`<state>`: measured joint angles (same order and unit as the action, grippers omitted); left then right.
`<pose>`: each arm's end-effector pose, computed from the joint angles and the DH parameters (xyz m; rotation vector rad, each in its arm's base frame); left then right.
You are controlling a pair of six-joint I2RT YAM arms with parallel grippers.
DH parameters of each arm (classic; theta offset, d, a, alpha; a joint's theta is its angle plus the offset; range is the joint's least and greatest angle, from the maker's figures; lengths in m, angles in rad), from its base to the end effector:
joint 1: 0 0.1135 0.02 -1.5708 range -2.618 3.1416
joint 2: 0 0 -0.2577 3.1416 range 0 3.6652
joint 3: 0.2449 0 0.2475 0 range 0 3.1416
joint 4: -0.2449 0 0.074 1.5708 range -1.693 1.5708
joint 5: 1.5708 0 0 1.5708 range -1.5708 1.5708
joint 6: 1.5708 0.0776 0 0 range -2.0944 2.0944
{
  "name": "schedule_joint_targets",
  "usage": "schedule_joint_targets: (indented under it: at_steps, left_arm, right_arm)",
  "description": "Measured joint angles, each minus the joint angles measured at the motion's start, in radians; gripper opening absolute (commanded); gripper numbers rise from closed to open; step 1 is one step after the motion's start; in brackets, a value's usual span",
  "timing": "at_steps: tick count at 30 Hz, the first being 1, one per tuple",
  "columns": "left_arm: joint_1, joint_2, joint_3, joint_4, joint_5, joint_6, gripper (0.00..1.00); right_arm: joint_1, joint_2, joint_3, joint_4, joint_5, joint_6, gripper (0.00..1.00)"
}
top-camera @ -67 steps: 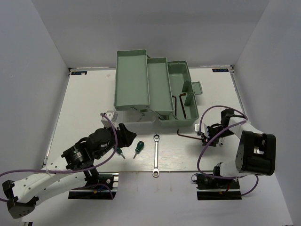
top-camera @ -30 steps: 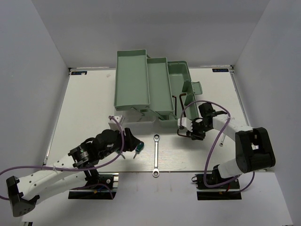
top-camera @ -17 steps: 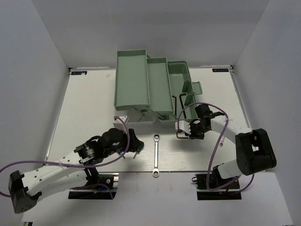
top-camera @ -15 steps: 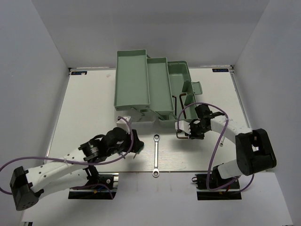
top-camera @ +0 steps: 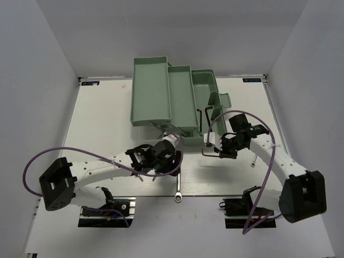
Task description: Sort the tools into containers
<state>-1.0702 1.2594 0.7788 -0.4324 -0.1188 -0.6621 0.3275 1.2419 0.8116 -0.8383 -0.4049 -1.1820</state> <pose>0.1396 -0.2360 0.1815 0.4697 2.5272 -0.5692 0.2016 0.1008 0.1730 -1.8994 1.8972 0.3320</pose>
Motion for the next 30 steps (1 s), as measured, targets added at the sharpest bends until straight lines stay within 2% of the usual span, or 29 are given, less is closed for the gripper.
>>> schedule_joint_targets:
  at_steps: [7, 13, 17, 20, 25, 30]
  left_arm:
    - [-0.068, 0.154, 0.105, -0.021, -0.026, -0.002, 0.74]
    - [-0.114, 0.210, 0.117, -0.050, -0.067, -0.047, 0.74]
    - [-0.135, 0.271, 0.149, -0.077, -0.098, -0.074, 0.74]
    - [-0.151, 0.321, 0.183, -0.098, -0.124, -0.096, 0.75]
    - [-0.170, 0.381, 0.209, -0.117, -0.154, -0.126, 0.75]
    - [-0.182, 0.406, 0.220, -0.140, -0.182, -0.164, 0.77]
  right_arm:
    - [0.000, -0.083, 0.103, -0.092, -0.082, 0.067, 0.00]
    - [-0.001, -0.102, 0.224, -0.110, -0.092, 0.170, 0.00]
    - [-0.002, -0.106, 0.272, -0.066, -0.032, 0.288, 0.00]
    - [-0.006, -0.090, 0.307, -0.007, 0.071, 0.403, 0.00]
    - [-0.013, 0.047, 0.441, 0.072, 0.192, 0.579, 0.00]
    - [-0.013, 0.338, 0.732, 0.074, 0.206, 0.746, 0.00]
